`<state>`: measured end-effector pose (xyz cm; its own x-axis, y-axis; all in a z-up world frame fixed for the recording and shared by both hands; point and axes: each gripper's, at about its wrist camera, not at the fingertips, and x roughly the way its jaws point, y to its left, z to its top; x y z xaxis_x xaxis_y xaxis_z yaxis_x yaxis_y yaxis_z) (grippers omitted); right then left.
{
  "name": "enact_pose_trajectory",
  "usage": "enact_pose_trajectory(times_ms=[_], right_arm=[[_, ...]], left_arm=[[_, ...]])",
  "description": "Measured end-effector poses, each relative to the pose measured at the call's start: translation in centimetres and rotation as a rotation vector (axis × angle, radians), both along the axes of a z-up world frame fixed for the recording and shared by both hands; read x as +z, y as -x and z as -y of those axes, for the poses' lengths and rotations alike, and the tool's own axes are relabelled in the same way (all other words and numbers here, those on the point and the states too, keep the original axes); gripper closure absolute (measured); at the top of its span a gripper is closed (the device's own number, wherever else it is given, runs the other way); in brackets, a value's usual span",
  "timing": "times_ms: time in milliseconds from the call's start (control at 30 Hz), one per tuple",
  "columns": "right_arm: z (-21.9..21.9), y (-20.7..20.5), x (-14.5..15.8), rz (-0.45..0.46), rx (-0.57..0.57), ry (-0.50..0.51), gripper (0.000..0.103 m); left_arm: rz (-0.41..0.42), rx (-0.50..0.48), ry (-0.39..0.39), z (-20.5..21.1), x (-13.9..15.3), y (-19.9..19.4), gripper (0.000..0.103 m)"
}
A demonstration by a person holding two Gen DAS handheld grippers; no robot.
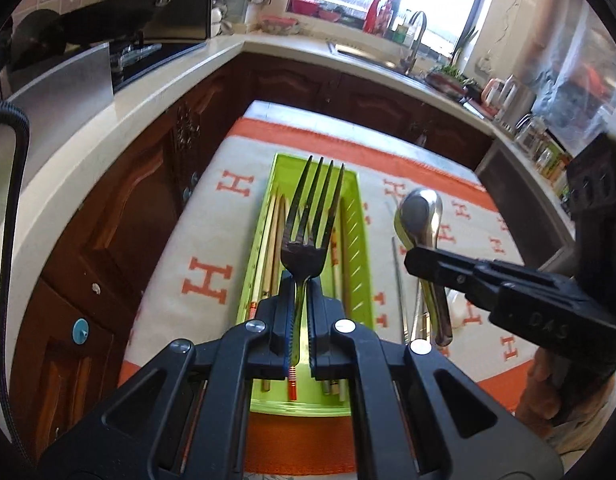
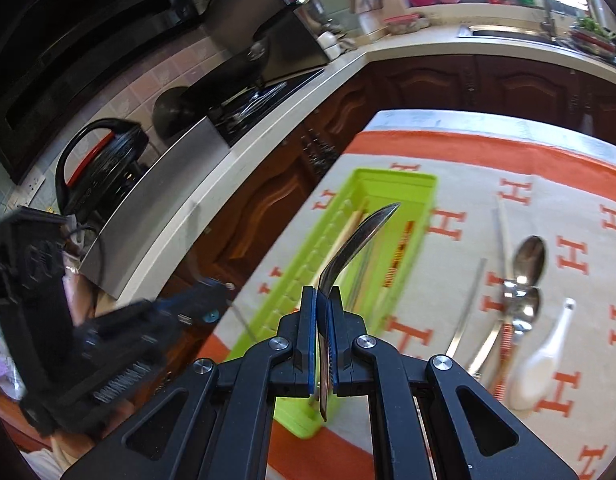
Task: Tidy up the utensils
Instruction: 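Lift the fork with left tool while right tool carries the spoon toward the tray, then lower fork and spoon into the green tray and open both tools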
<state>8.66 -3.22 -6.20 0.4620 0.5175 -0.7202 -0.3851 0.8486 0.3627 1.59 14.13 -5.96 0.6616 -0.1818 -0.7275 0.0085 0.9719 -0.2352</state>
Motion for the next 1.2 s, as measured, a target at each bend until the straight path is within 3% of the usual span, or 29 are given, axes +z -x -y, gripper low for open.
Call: enact_pose_trajectory(times_ms=[333,867,933,1100,1200], right_arm=[[-3.6,-3.6,-4.4,-0.103,0.015,0.020,0.099],[-5.3,-7.7,-9.2,-0.202,-0.014,0.042,0.098],[-5.4,-7.9,-9.3,-0.206,-0.018,0.042,0.098],[-5.5,-8.2,-9.8,-0.227,-0.035,0.050,0.097],[-5.5,-8.2,-9.9,-0.233,-0.033,0.049,0.092]], left_arm=[[-0.036,0.013,0.016,0.3,-3.9,-3.8,0.100],[-0.042,0.065,0.039,-1.7,-3.6,-4.3,0.098],[-0.035,0.072,0.033,-1.9,-3.4,-4.0,0.093],[-0.014,0.096,0.024,-2.4,-3.0,-3.3,0.064],[-0.007,0.102,0.025,-2.6,-2.8,-3.1,0.063]])
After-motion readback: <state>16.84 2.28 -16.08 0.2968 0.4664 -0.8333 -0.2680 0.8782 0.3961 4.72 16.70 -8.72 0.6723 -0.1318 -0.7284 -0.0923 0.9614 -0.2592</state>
